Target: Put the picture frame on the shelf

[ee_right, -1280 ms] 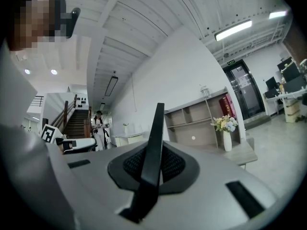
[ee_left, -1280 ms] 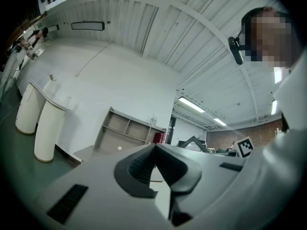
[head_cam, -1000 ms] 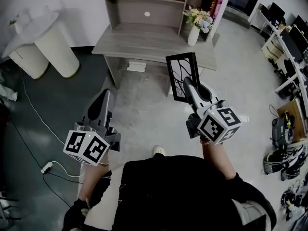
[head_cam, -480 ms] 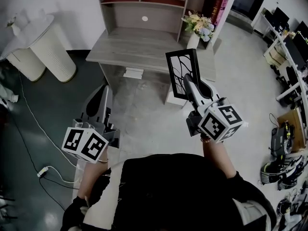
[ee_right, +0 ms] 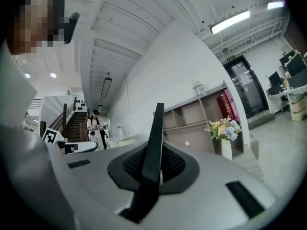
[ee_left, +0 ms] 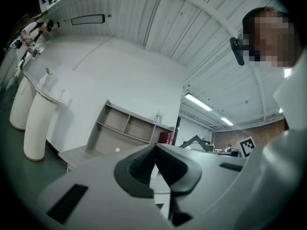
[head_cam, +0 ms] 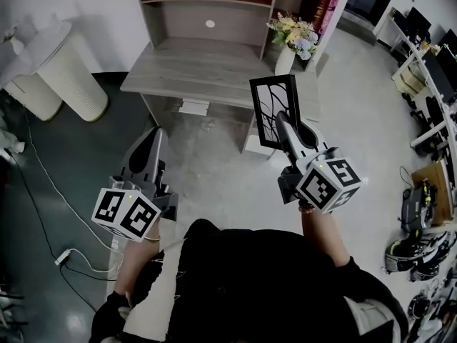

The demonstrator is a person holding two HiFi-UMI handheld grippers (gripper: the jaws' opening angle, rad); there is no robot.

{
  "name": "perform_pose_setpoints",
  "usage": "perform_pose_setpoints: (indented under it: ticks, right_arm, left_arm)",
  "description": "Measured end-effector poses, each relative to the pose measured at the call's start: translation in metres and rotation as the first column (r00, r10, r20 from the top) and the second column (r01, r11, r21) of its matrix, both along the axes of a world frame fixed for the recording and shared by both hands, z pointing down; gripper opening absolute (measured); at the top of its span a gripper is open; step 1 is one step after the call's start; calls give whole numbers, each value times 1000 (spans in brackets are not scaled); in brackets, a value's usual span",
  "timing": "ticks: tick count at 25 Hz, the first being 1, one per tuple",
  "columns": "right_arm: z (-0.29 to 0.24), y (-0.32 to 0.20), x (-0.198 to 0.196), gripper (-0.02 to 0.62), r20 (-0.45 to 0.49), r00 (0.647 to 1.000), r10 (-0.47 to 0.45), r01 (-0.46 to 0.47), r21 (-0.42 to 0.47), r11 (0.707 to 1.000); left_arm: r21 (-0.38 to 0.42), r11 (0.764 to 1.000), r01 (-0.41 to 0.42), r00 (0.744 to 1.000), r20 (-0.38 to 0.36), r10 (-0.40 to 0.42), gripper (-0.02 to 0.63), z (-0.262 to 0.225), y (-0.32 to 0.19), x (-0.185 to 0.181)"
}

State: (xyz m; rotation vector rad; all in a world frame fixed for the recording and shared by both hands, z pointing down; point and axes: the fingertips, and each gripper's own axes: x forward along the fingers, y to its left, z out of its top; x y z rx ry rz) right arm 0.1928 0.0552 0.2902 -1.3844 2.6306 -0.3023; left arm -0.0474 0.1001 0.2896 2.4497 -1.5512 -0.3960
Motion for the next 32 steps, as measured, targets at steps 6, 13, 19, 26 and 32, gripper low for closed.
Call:
perform_pose_setpoints:
  ticks: [6, 13, 19, 26, 32]
  right_arm:
    - [18, -17, -14, 34, -3, 1000, -8, 7, -42, 999]
    - [35, -40, -16, 34, 11, 1000, 17, -16, -89, 996]
    - [38, -74, -27, 34, 13, 999, 47, -46, -85, 995]
    - [34, -122, -55, 34, 24, 998, 53, -51, -85, 995]
    - [26, -148, -66, 34, 12, 997, 75, -74, -75, 994]
  left_arm:
    - [-51, 999, 7, 1000, -8, -7, 11, 19, -19, -14]
    - [-90, 995, -44, 999, -28, 42, 11, 33, -53, -10]
    - [-89, 993, -79, 997, -10, 79, 11, 36, -90, -21]
    - [-94, 990, -103, 995, -15, 102, 11, 31, -149, -46]
    - [-97, 987, -131, 991, -19, 130, 11, 26, -180, -53]
